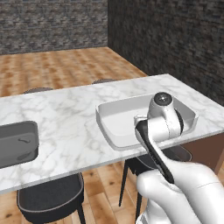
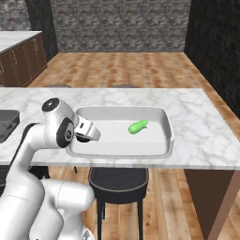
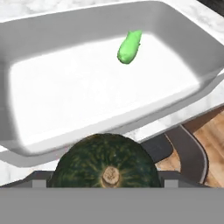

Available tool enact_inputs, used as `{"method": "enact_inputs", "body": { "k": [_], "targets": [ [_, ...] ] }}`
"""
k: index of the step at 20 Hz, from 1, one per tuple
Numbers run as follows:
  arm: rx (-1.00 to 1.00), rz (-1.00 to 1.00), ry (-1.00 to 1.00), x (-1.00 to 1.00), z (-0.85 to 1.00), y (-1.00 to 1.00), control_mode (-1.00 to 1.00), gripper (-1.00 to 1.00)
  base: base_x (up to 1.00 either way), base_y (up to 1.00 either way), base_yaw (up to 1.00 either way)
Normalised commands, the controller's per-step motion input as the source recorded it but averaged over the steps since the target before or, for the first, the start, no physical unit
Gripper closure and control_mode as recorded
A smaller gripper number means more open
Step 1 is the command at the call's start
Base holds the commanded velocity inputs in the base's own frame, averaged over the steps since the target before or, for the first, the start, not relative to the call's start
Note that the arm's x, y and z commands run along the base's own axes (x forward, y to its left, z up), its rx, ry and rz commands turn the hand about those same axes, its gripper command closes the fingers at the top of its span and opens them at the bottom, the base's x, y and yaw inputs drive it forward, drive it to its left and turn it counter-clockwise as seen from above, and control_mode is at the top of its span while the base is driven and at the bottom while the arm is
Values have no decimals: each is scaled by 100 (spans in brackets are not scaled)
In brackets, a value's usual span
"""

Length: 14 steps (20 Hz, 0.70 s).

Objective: Place the cold items (corn and squash) from the fridge in one tupperware on the dining counter. Place the warm items (kebab skewer and hot dog) in the stove area in another tupperware.

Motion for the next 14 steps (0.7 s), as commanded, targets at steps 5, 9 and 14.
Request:
{"method": "enact_inputs", "body": {
  "k": [5, 9, 14],
  "targets": [
    [18, 0, 14, 93, 33, -17, -100, 100, 0, 0, 0],
    [3, 2, 28, 87, 11, 0, -100, 100, 0, 0, 0],
    [0, 3, 24, 72, 0, 2, -100, 100, 0, 0, 0]
  ]
}}
